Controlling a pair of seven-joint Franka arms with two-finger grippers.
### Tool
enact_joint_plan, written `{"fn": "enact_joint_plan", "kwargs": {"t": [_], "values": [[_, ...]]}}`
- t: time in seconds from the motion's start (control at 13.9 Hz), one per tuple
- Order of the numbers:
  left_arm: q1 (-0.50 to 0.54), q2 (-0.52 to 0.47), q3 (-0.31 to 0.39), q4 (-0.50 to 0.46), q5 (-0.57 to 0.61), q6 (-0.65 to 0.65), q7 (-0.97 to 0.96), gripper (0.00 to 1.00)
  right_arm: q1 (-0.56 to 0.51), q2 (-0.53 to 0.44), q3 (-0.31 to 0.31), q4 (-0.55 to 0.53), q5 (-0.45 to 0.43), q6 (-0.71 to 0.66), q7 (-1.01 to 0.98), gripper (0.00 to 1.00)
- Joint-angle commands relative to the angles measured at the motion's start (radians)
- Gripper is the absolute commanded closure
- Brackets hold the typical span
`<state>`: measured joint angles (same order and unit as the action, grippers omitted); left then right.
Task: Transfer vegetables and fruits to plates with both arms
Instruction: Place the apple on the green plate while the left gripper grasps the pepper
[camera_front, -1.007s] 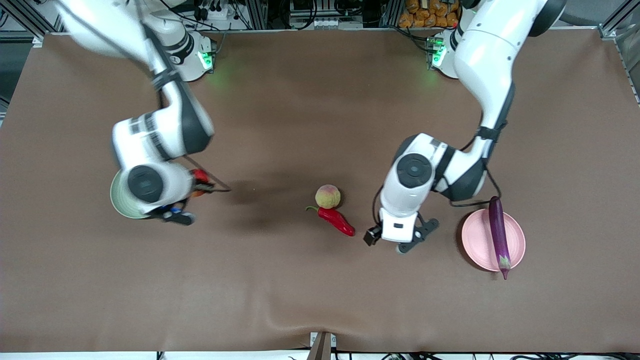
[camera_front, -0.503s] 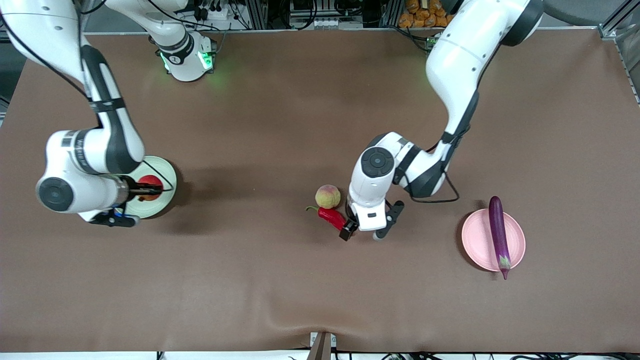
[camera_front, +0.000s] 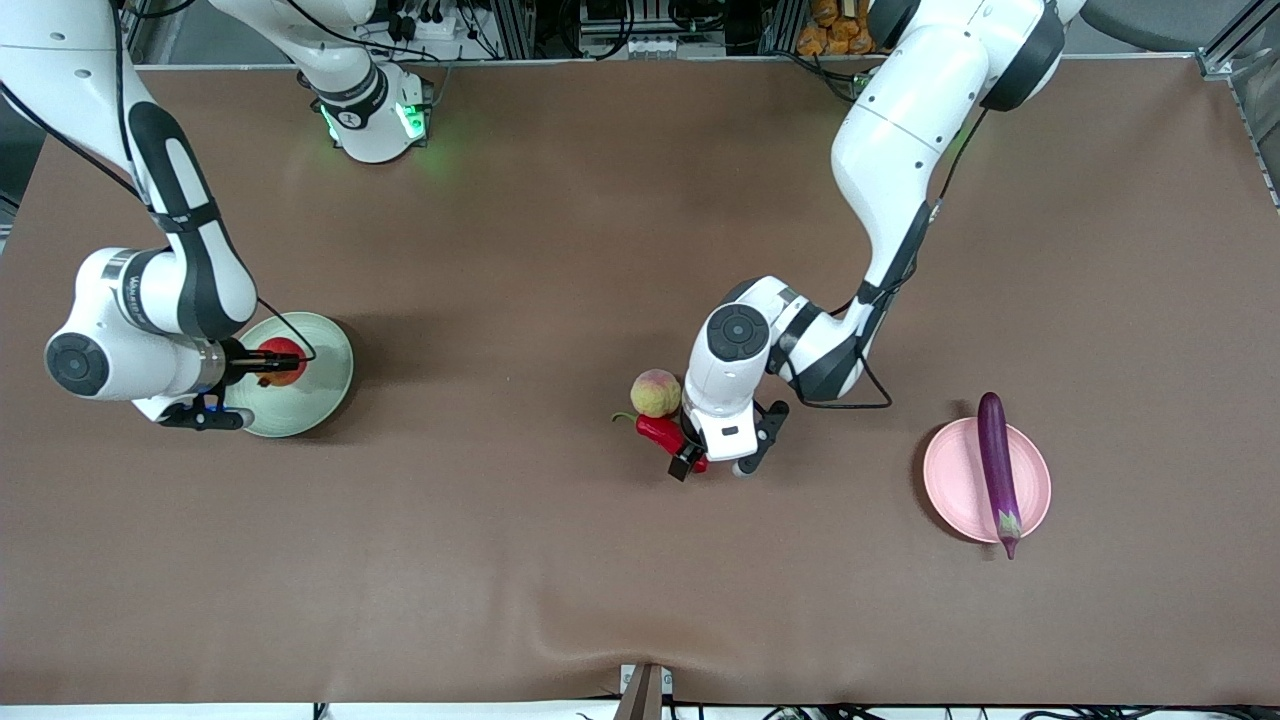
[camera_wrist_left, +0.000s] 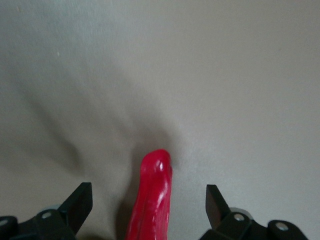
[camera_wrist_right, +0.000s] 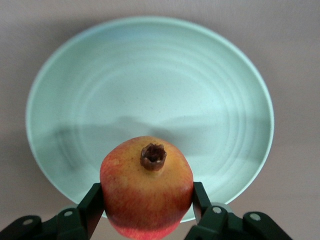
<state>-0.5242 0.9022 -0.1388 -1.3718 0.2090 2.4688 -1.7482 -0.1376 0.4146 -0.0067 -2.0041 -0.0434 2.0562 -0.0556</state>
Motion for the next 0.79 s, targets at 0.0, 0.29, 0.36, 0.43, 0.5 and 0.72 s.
{"fn": "enact_joint_plan", "kwargs": {"t": [0.0, 0.29, 0.36, 0.43, 0.5, 0.72], "values": [[-0.028, 0.044, 0.018, 0.028, -0.011, 0.065, -0.019, 0.0, -0.027, -0.037, 0.01, -0.042, 0.023, 0.019, -0.032, 0.2], [-0.071, 0.064, 0.062, 0.034, -0.011, 0.093, -0.019, 0.0, -0.016, -0.04, 0.01, 0.026, 0.124, -0.068, -0.033, 0.0], [-0.077, 0.066, 0.067, 0.034, -0.008, 0.093, -0.017, 0.0, -0.01, -0.037, 0.01, 0.091, 0.144, -0.158, -0.029, 0.0], [-0.077, 0.07, 0.067, 0.033, -0.008, 0.093, -0.016, 0.03, -0.004, -0.034, 0.011, 0.15, 0.158, -0.227, -0.027, 0.0], [-0.077, 0.07, 0.067, 0.031, -0.007, 0.093, -0.011, 0.55, 0.012, -0.033, 0.011, 0.201, 0.174, -0.282, -0.026, 0.0], [-0.089, 0.064, 0.068, 0.027, -0.002, 0.085, -0.008, 1.0, 0.048, -0.008, 0.013, 0.332, 0.188, -0.384, -0.021, 0.0]]}}
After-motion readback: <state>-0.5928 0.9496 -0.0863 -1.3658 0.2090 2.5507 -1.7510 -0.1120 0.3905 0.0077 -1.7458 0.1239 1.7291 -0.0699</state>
